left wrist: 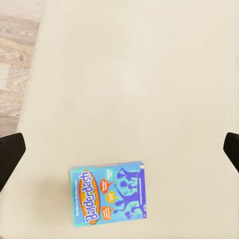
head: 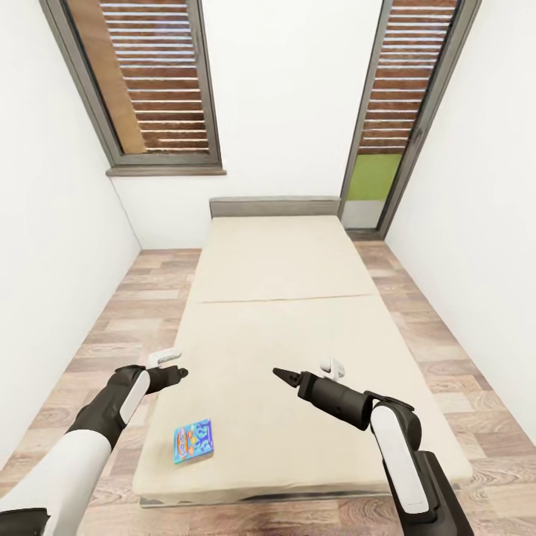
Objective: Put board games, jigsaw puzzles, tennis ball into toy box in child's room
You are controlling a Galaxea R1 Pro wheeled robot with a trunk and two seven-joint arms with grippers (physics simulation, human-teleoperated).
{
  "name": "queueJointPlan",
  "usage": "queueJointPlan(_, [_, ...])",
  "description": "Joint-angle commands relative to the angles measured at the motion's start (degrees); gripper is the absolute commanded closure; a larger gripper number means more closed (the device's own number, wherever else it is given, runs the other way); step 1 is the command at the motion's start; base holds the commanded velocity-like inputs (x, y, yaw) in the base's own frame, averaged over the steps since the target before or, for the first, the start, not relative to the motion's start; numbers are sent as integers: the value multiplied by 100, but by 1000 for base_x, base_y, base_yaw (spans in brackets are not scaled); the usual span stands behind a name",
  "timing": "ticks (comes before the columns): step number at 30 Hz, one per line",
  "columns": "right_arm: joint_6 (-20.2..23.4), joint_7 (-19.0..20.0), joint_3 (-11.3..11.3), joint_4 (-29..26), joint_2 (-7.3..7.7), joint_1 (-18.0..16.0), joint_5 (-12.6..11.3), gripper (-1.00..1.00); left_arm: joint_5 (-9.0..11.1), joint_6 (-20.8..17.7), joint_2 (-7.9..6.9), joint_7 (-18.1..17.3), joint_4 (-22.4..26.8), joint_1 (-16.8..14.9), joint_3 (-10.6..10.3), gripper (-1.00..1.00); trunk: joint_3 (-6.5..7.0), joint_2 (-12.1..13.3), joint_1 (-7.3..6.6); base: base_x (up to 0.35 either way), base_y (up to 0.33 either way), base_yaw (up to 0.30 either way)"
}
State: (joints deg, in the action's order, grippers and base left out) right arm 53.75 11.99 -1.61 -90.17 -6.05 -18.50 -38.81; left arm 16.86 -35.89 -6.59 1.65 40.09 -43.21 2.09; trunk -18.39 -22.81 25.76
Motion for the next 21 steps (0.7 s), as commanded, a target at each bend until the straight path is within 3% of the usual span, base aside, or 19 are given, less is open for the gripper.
queueJointPlan(1, [23, 48, 6, -3, -8, -5, 55, -100, 46, -32, 0, 18, 8, -3, 10, -100, -20, -11, 3, 0, 0, 0])
queueJointPlan(21, [-91, 92, 11, -23, -2, -5, 29, -100, 53, -32, 12, 16, 16, -2, 2, -100, -209, -11, 3, 0, 0, 0])
